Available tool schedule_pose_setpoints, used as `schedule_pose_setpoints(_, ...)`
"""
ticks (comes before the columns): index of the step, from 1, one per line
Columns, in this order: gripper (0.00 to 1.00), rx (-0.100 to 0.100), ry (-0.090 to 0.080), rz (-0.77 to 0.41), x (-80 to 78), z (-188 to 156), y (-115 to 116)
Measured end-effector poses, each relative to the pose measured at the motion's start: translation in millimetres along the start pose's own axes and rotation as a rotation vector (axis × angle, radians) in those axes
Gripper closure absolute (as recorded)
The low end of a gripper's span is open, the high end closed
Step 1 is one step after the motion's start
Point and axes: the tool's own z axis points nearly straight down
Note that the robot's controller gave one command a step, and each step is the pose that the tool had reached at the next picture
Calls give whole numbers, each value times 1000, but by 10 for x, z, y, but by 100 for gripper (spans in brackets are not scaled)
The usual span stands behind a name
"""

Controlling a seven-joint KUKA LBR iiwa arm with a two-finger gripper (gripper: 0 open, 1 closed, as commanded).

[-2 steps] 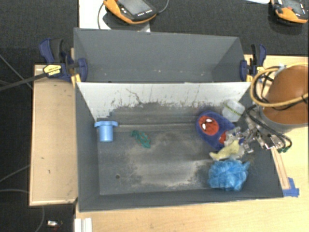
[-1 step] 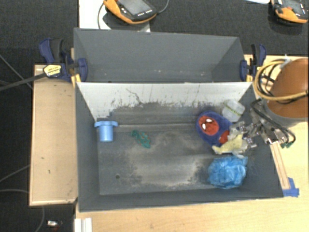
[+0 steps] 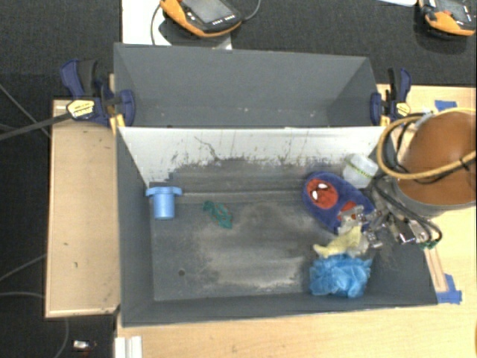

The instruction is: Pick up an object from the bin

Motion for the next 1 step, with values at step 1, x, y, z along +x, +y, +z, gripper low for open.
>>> schedule_pose_setpoints(1,100,12,-22,66,95,553,-231)
